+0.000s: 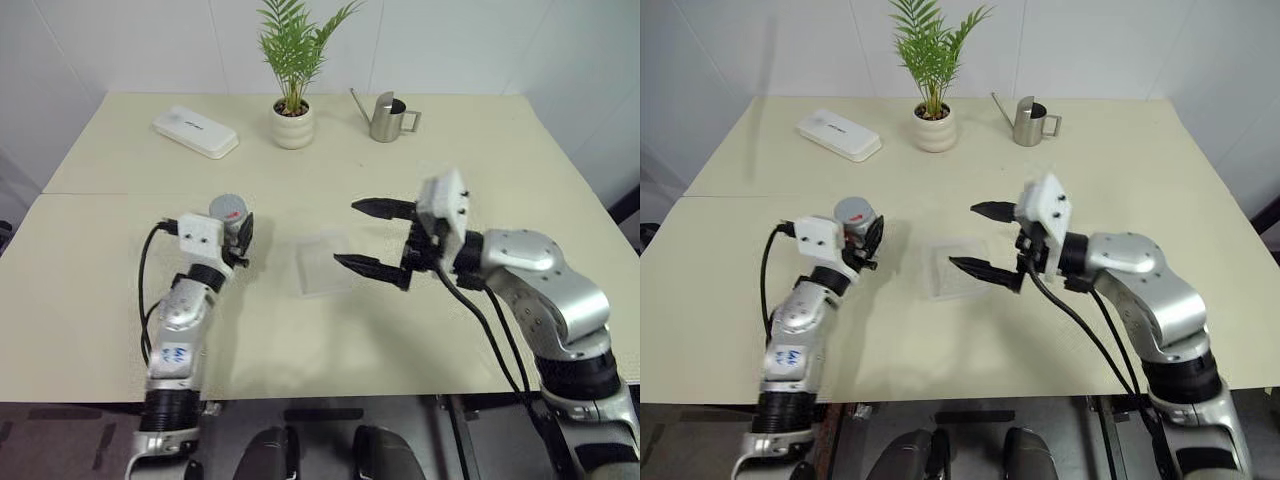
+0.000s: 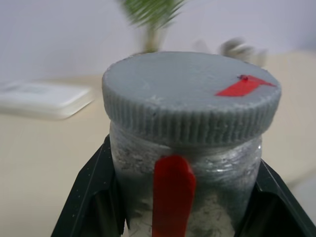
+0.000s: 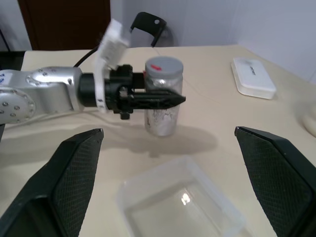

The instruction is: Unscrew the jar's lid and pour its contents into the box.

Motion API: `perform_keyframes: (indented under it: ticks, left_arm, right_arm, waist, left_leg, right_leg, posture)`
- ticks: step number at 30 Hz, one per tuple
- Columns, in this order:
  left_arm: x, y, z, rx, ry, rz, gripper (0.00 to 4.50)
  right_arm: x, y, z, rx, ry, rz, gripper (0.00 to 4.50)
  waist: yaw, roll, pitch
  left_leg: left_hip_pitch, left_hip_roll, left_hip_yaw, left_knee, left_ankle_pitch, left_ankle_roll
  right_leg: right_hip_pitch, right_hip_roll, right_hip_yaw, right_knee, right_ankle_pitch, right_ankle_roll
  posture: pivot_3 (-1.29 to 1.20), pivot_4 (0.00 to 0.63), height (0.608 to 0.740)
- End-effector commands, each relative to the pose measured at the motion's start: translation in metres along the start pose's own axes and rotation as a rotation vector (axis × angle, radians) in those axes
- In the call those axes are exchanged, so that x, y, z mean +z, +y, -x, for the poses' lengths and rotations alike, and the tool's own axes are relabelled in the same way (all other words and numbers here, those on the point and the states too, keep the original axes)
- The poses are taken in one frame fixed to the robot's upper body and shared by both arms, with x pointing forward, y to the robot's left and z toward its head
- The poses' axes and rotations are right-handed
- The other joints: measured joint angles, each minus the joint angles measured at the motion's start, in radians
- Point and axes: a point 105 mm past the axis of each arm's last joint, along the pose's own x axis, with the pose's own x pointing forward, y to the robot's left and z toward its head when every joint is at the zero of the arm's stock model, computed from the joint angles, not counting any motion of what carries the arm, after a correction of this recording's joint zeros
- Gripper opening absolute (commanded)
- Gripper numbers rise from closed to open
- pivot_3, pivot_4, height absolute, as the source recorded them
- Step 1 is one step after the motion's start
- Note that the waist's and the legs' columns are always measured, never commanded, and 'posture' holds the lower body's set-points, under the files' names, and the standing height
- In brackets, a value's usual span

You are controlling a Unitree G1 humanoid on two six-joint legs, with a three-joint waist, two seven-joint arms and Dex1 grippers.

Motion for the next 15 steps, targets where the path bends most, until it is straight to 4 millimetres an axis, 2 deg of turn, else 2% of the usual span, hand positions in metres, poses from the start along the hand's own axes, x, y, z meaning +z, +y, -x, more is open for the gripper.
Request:
perform_keyframes:
  ticks: [1, 4, 10, 15]
  left_arm:
    - [0.030, -0.021, 0.004, -0.324, -0.038, 0.054, 2.03]
    - [0.037, -0.031, 0.007, -0.475, -0.002, 0.054, 2.03]
    - [0.040, -0.044, 0.001, -0.542, 0.012, 0.081, 2.03]
    - [0.040, -0.054, 0.001, -0.565, 0.013, 0.099, 2.03]
  right_arm:
    - [0.020, 0.003, -0.016, 0.027, -0.026, -0.007, 4.50]
    - [0.030, 0.001, -0.033, 0.030, -0.046, -0.027, 4.50]
    - [0.037, 0.010, -0.058, 0.072, -0.067, -0.063, 4.50]
    - [0.036, 0.011, -0.068, 0.069, -0.064, -0.067, 4.50]
  waist:
    - [-0.004, 0.000, 0.000]
    - [-0.007, 0.000, 0.000]
    - [-0.006, 0.000, 0.000]
    - [-0.007, 0.000, 0.000]
  left_leg:
    - [0.000, 0.000, 0.000, -0.001, 0.000, 0.000]
    - [0.000, 0.000, 0.000, -0.001, 0.000, 0.000]
    - [0.000, -0.002, 0.000, -0.001, 0.001, 0.001]
    - [-0.001, -0.004, 0.000, -0.001, 0.001, 0.002]
  right_leg:
    - [0.000, 0.000, -0.001, 0.000, 0.000, 0.000]
    - [0.000, 0.000, -0.003, 0.001, 0.000, 0.000]
    - [0.000, 0.004, -0.008, 0.002, 0.000, 0.000]
    - [0.000, 0.003, -0.009, 0.002, 0.000, 0.000]
  posture:
    - [0.00, 0.150, 0.740]
    - [0.00, 0.150, 0.740]
    - [0.00, 0.150, 0.740]
    - [0.00, 0.150, 0.740]
